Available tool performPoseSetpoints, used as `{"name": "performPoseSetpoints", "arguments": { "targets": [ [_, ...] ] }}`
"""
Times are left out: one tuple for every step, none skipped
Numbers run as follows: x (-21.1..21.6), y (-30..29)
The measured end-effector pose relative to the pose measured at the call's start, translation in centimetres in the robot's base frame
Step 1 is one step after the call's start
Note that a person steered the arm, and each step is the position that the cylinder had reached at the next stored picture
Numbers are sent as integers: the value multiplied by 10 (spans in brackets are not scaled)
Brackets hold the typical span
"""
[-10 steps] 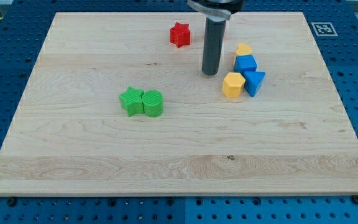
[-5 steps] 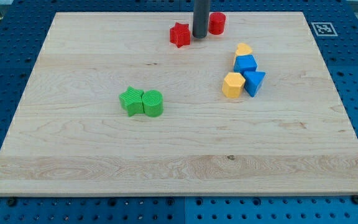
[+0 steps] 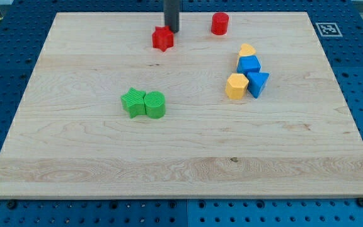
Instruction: Push the red star to the top of the green star
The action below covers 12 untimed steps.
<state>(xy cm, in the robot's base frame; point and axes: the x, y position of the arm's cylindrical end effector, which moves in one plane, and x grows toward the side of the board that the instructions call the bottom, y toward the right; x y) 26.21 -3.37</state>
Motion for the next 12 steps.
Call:
{"name": "performPoseSetpoints", "arguments": {
  "targets": [
    [8, -2],
    [8, -1],
    [31, -1],
    [33, -1],
    [33, -2],
    [52, -6],
    [52, -12],
    [58, -24],
    [52, -25],
    [22, -30],
    [31, -49],
    [44, -49]
  ]
}}
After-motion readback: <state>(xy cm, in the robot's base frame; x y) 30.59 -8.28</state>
